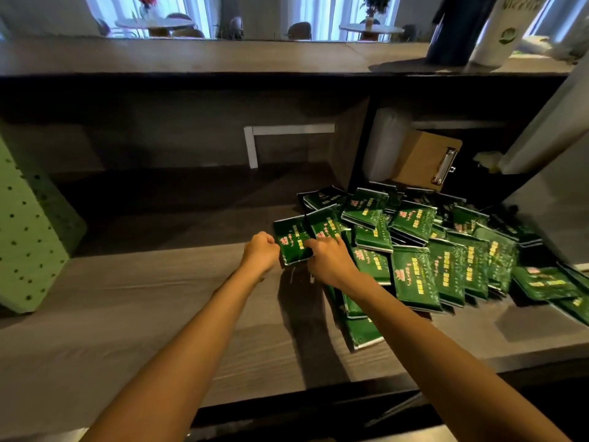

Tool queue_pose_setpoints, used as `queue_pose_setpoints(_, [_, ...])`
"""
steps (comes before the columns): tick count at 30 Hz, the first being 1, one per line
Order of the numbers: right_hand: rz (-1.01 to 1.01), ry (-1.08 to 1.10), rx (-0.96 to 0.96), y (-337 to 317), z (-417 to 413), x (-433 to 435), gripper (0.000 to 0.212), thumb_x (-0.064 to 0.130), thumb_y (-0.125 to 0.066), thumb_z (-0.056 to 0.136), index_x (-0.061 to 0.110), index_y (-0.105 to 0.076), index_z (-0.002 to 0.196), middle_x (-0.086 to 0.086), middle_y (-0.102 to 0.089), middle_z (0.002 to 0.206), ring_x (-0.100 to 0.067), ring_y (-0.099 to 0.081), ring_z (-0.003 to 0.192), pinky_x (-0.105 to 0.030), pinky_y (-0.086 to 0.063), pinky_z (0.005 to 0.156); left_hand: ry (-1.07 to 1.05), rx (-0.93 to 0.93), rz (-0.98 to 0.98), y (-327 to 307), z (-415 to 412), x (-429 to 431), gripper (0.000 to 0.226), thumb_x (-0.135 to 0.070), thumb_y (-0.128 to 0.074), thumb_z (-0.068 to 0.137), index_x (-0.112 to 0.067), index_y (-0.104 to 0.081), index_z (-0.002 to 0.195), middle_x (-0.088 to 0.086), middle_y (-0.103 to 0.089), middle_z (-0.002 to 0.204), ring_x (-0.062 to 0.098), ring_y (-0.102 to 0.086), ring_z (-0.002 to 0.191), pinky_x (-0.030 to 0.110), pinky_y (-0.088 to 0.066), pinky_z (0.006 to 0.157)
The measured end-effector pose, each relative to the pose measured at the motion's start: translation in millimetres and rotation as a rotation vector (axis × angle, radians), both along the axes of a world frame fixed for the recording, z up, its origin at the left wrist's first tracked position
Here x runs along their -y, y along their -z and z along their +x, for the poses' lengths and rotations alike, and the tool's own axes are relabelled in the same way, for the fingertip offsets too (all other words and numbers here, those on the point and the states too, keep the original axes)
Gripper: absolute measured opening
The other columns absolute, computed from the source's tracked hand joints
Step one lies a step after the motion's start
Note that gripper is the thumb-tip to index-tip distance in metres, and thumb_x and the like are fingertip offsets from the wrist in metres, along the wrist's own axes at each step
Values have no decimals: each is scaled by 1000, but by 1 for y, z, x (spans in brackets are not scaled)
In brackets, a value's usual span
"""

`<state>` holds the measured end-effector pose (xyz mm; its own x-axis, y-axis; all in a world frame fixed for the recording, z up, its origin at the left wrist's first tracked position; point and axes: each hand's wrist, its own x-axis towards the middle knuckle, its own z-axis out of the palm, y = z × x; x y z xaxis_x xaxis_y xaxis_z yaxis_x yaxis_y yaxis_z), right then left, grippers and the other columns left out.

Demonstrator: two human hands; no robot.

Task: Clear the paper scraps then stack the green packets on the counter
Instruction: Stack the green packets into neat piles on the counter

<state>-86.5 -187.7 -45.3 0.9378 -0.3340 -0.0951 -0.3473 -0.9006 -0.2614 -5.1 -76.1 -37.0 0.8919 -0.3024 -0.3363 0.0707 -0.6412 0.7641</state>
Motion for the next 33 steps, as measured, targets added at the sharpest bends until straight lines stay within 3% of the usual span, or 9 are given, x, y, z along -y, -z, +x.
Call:
queue_pose_setpoints(4, [-51, -39, 33, 22, 12, 6, 44, 10, -49, 86, 8, -50, 130, -16, -56, 125, -31, -40, 128, -43, -14, 113, -114, -181, -314, 28, 13, 12, 38, -4, -42, 95, -8, -39, 132, 17, -51, 129, 33, -55, 116, 36, -50, 77])
queue_pose_setpoints(7, [7, -85, 106, 24, 15, 8, 48, 6, -49, 84, 12, -52, 131, -15, -60, 124, -31, -45, 124, -37, -22, 111, -158, -237, -458, 32, 18, 11, 44, -8, -48, 95, -7, -31, 135, 14, -53, 124, 29, -59, 110, 30, -50, 63])
queue_pose_setpoints(11, [152, -143, 157, 28, 18, 17, 49, -6, -47, 81, 10, -60, 126, -12, -63, 124, -27, -55, 118, -33, -42, 99, -103, -108, -301, 46, 24, 7, 32, -22, -53, 93, -4, -46, 119, 9, -57, 80, 15, -53, 62, 23, -38, 49])
queue_pose_setpoints(13, [189, -173, 172, 30, 19, 20, 47, -9, -45, 80, 9, -63, 121, -10, -64, 122, -24, -56, 117, -30, -44, 98, -76, -29, -298, 53, 25, 7, 20, -15, -58, 91, -3, -55, 106, 10, -56, 76, 15, -48, 54, 24, -41, 46])
queue_pose_setpoints(16, [171, -115, 310, 30, 25, 28, 39, -6, -49, 82, 6, -65, 116, -13, -64, 121, -24, -56, 116, -25, -41, 93, -113, 34, -394, 62, 26, 5, 4, -4, -59, 86, -2, -62, 88, 15, -59, 86, 25, -59, 71, 34, -54, 67])
queue_pose_setpoints(18, [24, -19, 399, 31, 30, 34, 37, 4, -55, 83, 2, -62, 119, -18, -61, 121, -32, -52, 118, -30, -38, 95, -161, 77, -421, 66, 25, 1, 14, -4, -59, 86, -8, -59, 72, 14, -59, 85, 23, -59, 80, 34, -49, 73])
queue_pose_setpoints(24, [-231, 135, 216, 45, 30, 29, 54, 37, -58, 88, 0, -44, 124, -26, -44, 134, -38, -34, 130, -42, -30, 104, -241, 127, -496, 63, 26, -8, 23, -3, -49, 92, -2, -54, 114, 11, -60, 103, 17, -57, 83, 22, -42, 52])
queue_pose_setpoints(28, [-259, 194, 144, 50, 33, 30, 62, 45, -57, 87, 3, -40, 129, -29, -38, 138, -40, -29, 134, -51, -11, 114, -301, 105, -541, 60, 25, -7, 40, -4, -50, 94, -7, -35, 130, 14, -50, 125, 17, -52, 93, 26, -45, 70])
queue_pose_setpoints(33, [-97, 21, 197, 41, 34, 30, 53, 40, -57, 88, 12, -45, 131, -13, -55, 128, -33, -46, 124, -49, -21, 112, -287, 130, -471, 55, 23, -5, 53, -3, -55, 91, -11, -27, 136, 15, -43, 135, 25, -54, 112, 26, -44, 76])
